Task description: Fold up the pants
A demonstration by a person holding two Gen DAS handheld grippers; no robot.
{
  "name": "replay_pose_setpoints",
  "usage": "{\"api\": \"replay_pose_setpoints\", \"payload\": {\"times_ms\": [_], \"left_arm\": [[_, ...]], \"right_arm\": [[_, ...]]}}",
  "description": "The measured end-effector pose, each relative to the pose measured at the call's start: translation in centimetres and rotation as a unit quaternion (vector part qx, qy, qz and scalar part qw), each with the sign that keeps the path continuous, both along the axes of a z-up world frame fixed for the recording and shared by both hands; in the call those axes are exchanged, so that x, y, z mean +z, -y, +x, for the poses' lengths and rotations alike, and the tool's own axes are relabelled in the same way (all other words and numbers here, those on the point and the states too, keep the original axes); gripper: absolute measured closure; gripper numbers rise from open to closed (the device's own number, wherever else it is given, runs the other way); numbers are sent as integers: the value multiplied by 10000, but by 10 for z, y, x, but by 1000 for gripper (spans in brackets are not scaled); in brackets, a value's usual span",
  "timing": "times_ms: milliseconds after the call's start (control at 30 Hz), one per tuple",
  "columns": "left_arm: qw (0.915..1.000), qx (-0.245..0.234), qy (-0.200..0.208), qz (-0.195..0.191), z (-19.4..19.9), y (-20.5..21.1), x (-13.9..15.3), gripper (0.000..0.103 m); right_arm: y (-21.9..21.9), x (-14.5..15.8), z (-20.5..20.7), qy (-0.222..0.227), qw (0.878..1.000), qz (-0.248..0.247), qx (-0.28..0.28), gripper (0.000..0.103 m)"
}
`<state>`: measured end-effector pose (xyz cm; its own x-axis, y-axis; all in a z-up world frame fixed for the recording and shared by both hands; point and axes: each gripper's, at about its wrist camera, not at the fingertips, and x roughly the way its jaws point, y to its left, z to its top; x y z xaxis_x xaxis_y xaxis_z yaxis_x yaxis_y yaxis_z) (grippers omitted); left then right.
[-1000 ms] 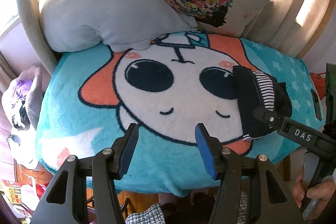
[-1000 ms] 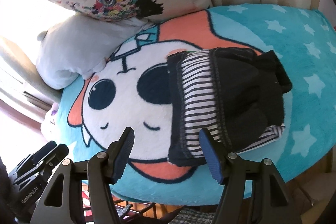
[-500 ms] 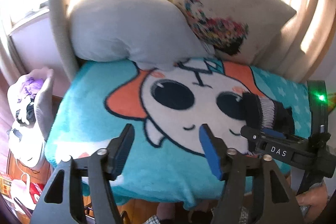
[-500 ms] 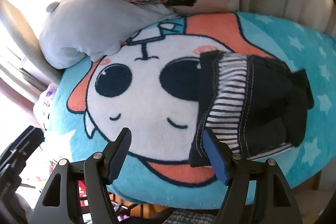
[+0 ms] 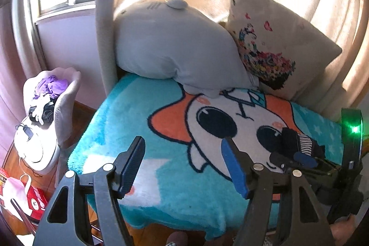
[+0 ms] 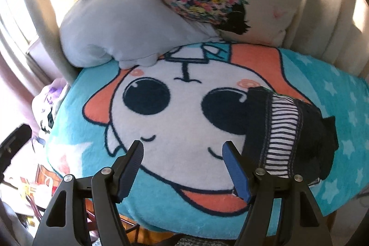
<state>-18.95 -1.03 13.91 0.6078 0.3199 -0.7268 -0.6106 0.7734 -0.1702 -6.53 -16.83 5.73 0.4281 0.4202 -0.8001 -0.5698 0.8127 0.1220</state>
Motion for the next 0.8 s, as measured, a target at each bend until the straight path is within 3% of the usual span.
{"api": "replay_pose_setpoints", "payload": {"times_ms": [300, 500, 733, 800], "left_arm": [[9989, 419, 167, 136, -19, 4, 12, 34], [9942, 962, 387, 272, -30, 17, 28, 33], [9872, 1419, 500, 532, -30, 55, 40, 20], [9848, 1511, 462, 719, -30, 67, 42, 9]], "right_arm": [[-7, 1, -10, 160, 9993, -145, 291, 28], [1, 6, -11, 310, 9969, -210, 686, 28], [19, 11, 1, 379, 9928, -254, 1105, 28], [19, 8, 2, 329, 9912, -257, 1255, 28]]}}
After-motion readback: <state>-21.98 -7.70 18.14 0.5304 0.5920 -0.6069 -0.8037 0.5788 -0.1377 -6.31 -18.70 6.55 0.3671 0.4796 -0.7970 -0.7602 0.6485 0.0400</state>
